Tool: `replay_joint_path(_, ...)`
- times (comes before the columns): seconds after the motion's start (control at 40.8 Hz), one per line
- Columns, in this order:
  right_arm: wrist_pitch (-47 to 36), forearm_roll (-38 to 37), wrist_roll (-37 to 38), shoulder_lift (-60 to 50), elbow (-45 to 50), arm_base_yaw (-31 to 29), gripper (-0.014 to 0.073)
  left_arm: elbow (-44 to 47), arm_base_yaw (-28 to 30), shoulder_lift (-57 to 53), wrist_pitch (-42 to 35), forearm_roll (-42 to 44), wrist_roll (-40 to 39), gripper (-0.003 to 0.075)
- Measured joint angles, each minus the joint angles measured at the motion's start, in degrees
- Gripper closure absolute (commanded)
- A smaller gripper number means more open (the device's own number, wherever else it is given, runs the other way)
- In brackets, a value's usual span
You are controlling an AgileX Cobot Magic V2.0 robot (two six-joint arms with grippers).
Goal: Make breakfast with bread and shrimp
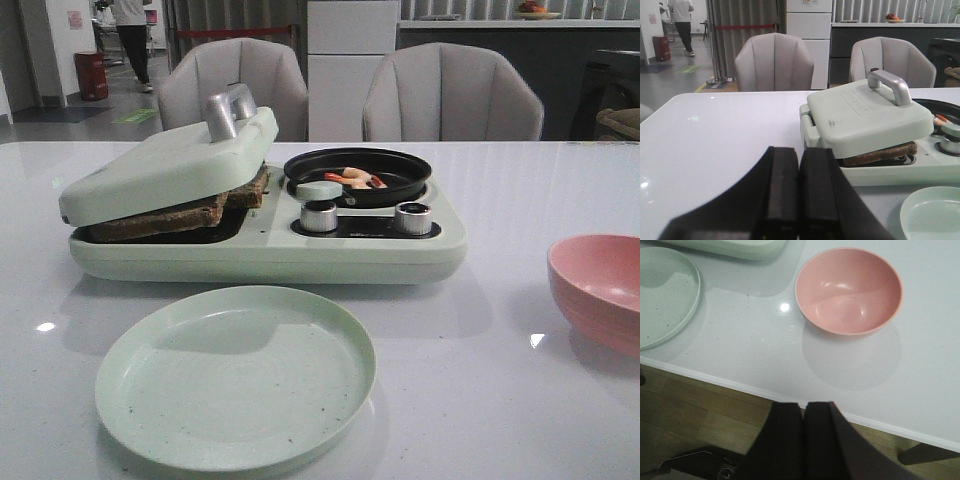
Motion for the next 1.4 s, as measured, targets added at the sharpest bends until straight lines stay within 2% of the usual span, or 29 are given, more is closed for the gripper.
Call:
replay_joint_path(0.907,0.0,0.0,0.0,-2.3,0.3,-0.5,0.0558,0.0,-0.2,0.0,0.0,0.0,-0.1,0.062)
replay_joint_path(1.005,-4.8,0.0,0.0,-6.6,2.6,-2.9,0.0558,0.0,-0.2,0.0,0.0,0.0,-0.1,0.062)
replay_joint_path(1.225,-26.7,-1.2,0.0,-16.8,13.8,-8.5,0.0558,0.0,-0.2,0.0,0.0,0.0,-0.1,0.062)
replay_joint_path(1.397,-35.8,-1.4,0.0,-21.7,23.3,-10.3,0.0558,0.0,-0.2,0.0,0.0,0.0,-0.1,0.062)
